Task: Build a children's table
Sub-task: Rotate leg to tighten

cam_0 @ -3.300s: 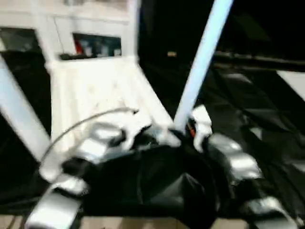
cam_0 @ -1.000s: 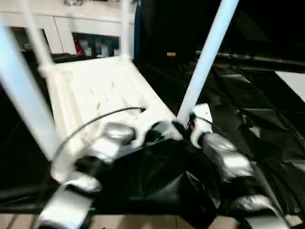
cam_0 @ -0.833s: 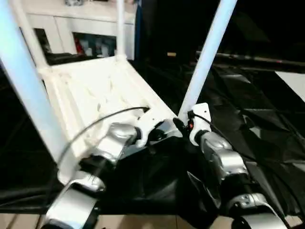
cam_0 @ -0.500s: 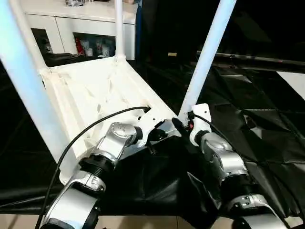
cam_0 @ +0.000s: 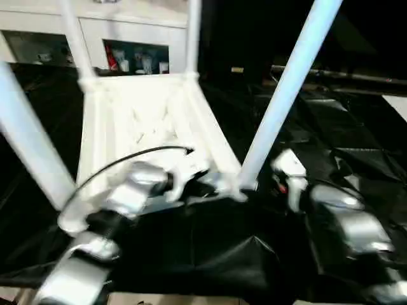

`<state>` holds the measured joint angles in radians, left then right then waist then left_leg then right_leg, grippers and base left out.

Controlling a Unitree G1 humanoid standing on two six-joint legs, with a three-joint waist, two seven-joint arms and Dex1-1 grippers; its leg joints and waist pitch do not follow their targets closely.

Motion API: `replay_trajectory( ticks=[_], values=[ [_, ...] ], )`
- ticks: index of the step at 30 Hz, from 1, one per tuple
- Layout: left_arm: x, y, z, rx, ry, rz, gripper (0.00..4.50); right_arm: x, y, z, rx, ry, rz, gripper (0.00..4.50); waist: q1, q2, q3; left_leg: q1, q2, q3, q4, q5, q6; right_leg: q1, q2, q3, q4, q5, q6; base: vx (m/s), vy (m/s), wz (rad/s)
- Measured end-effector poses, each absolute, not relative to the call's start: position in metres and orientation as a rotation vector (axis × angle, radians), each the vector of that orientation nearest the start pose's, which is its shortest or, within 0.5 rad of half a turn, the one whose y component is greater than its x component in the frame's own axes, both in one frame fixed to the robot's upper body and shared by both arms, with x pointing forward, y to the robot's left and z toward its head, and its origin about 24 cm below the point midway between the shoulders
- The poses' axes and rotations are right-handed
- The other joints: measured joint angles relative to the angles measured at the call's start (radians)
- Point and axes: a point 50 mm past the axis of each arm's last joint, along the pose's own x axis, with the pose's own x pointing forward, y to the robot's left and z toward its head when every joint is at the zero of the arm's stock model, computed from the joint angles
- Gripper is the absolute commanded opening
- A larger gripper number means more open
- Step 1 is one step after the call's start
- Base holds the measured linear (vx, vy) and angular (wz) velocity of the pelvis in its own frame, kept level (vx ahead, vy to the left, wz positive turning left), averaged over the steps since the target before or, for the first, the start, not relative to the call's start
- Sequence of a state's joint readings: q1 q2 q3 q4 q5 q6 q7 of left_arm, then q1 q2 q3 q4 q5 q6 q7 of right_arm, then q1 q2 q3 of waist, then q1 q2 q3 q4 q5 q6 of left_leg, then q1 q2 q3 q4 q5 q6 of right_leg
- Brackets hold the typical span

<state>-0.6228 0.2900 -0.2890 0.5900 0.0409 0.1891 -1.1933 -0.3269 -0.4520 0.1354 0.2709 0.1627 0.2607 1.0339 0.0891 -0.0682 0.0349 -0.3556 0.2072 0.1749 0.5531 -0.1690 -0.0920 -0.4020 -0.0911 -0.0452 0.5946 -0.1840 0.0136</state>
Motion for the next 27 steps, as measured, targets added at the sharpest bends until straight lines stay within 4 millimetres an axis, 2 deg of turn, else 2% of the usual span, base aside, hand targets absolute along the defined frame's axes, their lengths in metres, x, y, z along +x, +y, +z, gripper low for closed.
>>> replay_trajectory(
  ticks=[6,15,23,27],
  values=[
    [0.314,0.116,0.053,0.35,0.48,-1.377,0.0,0.279,-0.18,0.051,-0.207,0.443,1.156,3.15,-0.002,-0.002,0.001,-0.001,0.0,0.0,0.001,0.0,0.0,0.0,0.0,0.0,0.0,0.0,0.0,0.0,0.0,0.0],
    [0.307,0.121,0.055,0.336,0.5,-1.428,0.0,0.273,-0.188,0.052,-0.224,0.488,1.197,3.15,0.0,-0.004,0.002,-0.003,0.0,0.003,0.003,-0.001,0.002,-0.002,0.0,0.0,0.0,0.0,0.0,0.0,0.0,0.0],
    [0.306,0.124,0.055,0.338,0.507,-1.44,0.0,0.272,-0.186,0.054,-0.223,0.471,1.207,3.15,0.0,-0.004,0.002,-0.003,0.0,0.003,0.005,-0.001,0.002,-0.001,-0.001,0.0,0.002,0.0,-0.001,0.0,0.0,0.0],
    [0.304,0.124,0.055,0.339,0.509,-1.45,0.0,0.273,-0.18,0.06,-0.168,0.425,1.212,3.15,0.0,-0.004,0.002,-0.003,0.0,0.003,0.006,-0.001,0.002,-0.001,-0.001,0.0,0.003,0.0,-0.001,0.0,0.0,0.0]
  ],
)
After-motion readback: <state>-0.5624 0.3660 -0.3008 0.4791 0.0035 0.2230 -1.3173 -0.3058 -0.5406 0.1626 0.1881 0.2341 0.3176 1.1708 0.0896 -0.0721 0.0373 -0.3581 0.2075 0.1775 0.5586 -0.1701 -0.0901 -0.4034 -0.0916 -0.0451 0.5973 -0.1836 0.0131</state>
